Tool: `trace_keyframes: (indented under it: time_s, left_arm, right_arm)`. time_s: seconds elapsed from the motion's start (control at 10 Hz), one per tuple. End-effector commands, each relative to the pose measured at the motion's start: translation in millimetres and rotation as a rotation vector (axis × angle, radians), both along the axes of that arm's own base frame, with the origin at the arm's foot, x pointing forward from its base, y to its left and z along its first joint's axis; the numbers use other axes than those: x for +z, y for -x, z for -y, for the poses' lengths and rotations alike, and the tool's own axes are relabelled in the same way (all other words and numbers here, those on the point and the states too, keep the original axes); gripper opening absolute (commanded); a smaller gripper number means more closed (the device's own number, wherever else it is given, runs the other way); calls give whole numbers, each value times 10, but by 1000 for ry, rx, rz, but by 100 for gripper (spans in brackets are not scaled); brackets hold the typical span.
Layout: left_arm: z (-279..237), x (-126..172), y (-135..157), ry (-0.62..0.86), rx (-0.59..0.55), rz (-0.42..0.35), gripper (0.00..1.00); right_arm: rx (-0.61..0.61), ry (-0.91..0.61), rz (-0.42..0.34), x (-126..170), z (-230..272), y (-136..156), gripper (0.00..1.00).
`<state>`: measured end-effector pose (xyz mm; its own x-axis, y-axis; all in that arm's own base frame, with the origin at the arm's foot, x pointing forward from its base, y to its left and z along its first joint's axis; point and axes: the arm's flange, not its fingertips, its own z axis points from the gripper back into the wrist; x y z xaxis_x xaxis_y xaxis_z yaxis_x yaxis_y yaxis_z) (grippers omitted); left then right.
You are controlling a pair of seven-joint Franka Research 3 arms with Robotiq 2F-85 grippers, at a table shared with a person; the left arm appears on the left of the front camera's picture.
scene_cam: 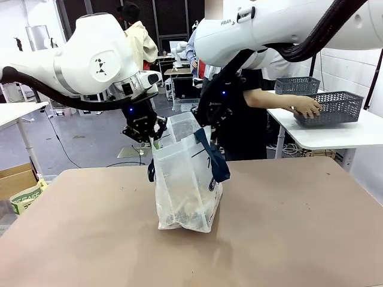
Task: Transfer purchased items from the store into the shopping bag.
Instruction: Move the Reusable shopping bag to the right side of the table.
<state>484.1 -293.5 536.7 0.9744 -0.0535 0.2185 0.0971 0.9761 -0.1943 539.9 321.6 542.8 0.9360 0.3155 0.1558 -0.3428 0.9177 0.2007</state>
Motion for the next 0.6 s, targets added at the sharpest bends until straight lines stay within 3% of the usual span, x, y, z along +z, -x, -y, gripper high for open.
trace_keyframes:
  time_s: [0.0, 0.4, 0.5]
  left_arm:
    - [177, 36, -21, 39, -15, 15, 0]
    - [434, -126, -33, 57, -70, -34, 0]
    - [268, -122, -56, 77, -32, -22, 0]
  right_arm:
    - [-20, -8, 25, 38, -162, -76, 0]
    - [2, -27, 41, 32, -215, -98, 0]
    - [51, -19, 35, 19, -141, -55, 0]
